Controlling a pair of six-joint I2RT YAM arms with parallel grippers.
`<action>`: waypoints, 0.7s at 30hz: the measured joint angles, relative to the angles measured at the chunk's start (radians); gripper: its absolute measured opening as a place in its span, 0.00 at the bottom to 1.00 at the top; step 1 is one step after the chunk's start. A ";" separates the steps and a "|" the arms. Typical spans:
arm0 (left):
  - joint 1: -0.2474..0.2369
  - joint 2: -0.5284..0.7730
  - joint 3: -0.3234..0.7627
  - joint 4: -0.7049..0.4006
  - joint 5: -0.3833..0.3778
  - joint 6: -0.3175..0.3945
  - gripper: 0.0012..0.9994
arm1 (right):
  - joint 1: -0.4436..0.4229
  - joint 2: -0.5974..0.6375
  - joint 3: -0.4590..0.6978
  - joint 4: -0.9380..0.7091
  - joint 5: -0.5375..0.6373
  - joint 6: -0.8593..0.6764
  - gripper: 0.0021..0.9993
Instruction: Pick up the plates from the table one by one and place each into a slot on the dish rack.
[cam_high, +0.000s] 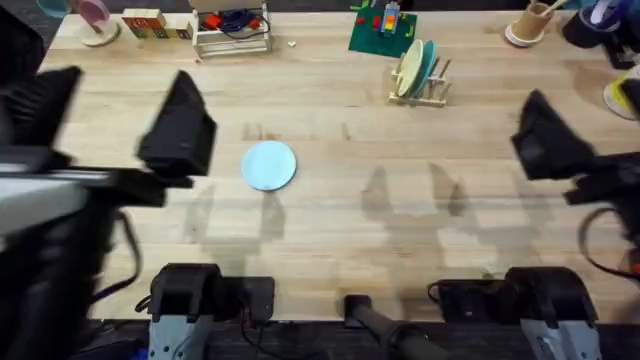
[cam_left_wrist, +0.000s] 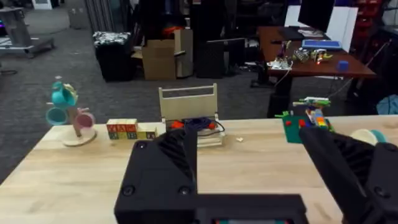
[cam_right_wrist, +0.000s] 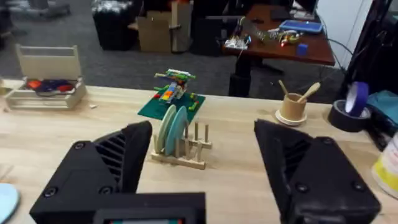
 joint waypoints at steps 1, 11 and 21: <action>0.000 0.023 0.054 -0.043 0.000 0.000 0.99 | 0.000 0.023 0.057 -0.049 0.000 0.000 0.99; 0.000 0.361 0.590 -0.607 0.000 0.004 0.99 | 0.000 0.345 0.494 -0.477 -0.003 -0.012 0.99; 0.000 0.691 0.903 -0.964 0.025 -0.036 0.99 | 0.000 0.735 0.855 -0.824 -0.003 -0.045 0.99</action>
